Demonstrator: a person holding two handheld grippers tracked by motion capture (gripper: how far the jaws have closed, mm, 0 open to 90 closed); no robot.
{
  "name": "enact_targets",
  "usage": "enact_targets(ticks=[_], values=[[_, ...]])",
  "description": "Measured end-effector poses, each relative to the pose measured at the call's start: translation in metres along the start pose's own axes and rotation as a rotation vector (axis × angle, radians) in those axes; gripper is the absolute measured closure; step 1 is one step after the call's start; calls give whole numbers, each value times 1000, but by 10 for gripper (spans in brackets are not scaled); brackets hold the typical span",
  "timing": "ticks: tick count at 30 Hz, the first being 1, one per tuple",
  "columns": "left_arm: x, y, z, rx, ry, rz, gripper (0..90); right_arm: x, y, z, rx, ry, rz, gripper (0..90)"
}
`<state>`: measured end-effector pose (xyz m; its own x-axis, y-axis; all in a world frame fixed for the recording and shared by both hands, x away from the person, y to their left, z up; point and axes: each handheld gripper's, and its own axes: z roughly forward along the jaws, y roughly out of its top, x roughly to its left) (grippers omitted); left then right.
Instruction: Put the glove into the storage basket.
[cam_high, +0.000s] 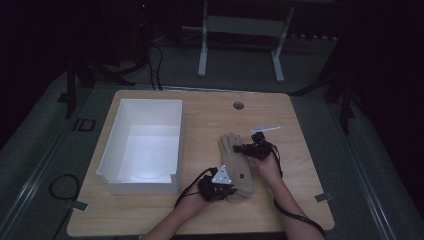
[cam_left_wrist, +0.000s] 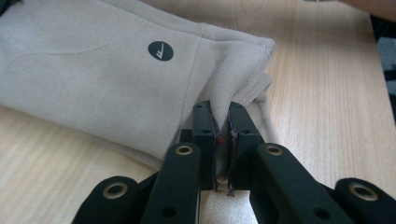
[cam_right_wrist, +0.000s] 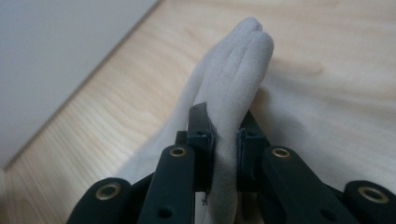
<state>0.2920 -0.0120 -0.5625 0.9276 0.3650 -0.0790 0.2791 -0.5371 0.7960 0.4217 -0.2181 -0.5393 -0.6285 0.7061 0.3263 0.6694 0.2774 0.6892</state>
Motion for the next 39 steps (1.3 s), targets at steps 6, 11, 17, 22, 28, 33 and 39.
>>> enact_targets(ticks=[6,11,17,22,28,33,39], values=[[0,11,-12,-6,19,23,848,3,10,-11,-17,1,-6,802],[0,24,-20,-7,37,45,848,9,22,-22,-60,15,-8,802],[-1,39,-34,-21,51,61,848,16,38,-37,-96,27,-19,801],[0,52,-51,-41,48,72,849,25,52,-51,-139,48,-36,801],[0,69,-75,-66,50,89,849,35,68,-66,-180,77,-46,801],[-2,81,-91,-60,74,127,849,41,80,-73,-202,91,-50,801],[-3,90,-106,-44,103,155,848,51,94,-77,-216,103,-64,801]])
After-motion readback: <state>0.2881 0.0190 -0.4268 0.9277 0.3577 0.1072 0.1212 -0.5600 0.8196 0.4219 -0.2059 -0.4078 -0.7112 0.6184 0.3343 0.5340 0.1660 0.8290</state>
